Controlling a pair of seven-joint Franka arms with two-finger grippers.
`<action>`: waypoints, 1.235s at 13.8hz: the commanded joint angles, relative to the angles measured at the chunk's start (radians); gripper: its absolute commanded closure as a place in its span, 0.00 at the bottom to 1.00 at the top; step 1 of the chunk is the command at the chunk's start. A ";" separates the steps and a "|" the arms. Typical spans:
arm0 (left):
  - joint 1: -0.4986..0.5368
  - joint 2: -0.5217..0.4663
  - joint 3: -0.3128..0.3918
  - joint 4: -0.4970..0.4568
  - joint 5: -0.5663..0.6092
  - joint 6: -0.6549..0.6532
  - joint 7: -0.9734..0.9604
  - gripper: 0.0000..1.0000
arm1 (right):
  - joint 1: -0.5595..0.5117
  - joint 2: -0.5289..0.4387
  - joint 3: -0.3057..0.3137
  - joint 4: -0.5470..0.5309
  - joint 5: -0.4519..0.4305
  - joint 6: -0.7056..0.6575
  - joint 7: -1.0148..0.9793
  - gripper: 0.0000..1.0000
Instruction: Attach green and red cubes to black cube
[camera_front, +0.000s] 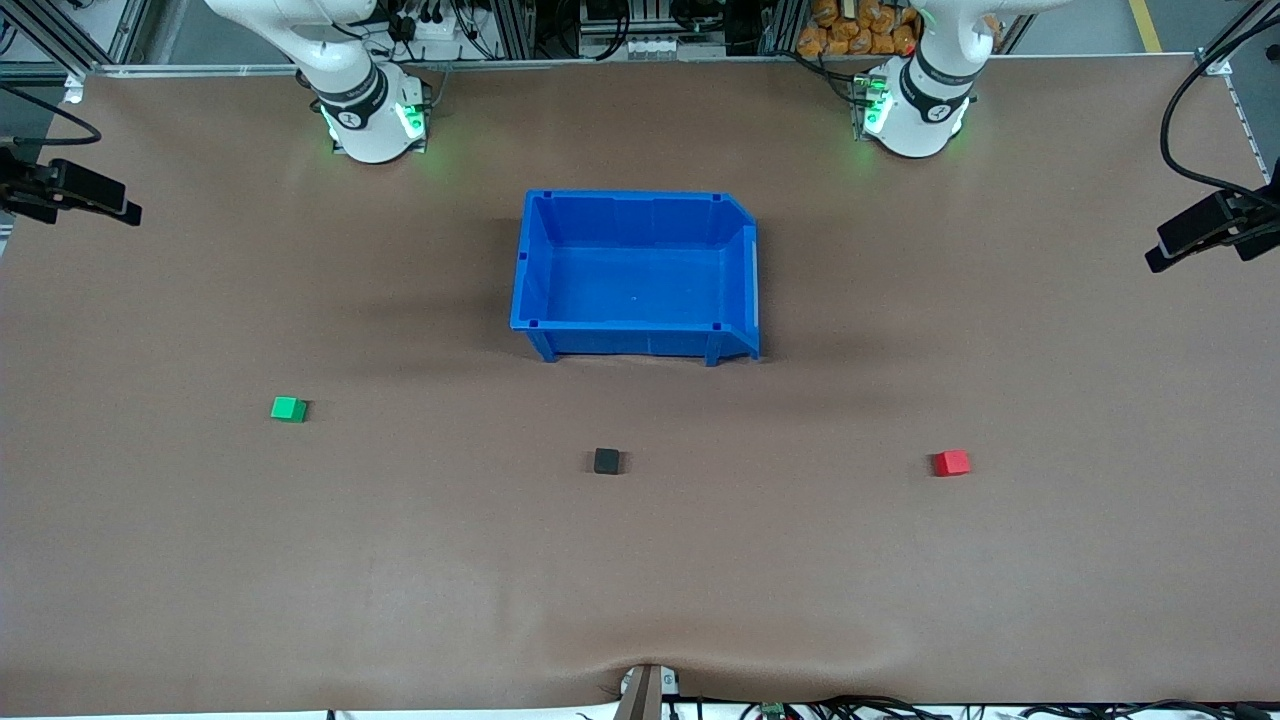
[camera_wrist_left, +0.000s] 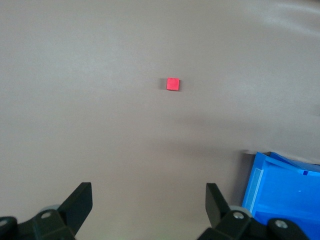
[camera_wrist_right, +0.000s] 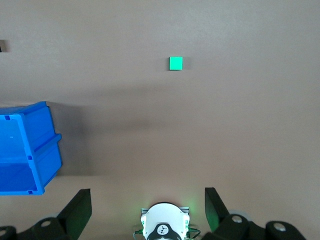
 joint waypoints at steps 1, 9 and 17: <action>0.005 0.001 -0.005 0.012 0.000 -0.002 0.009 0.00 | -0.011 -0.015 0.005 -0.017 0.014 0.011 -0.001 0.00; -0.016 0.022 -0.011 0.022 0.019 0.016 0.018 0.00 | -0.012 -0.013 0.004 -0.020 0.021 0.017 -0.006 0.00; 0.002 0.209 0.001 0.078 0.026 0.099 0.006 0.00 | -0.014 -0.015 0.004 -0.115 0.021 0.095 -0.030 0.00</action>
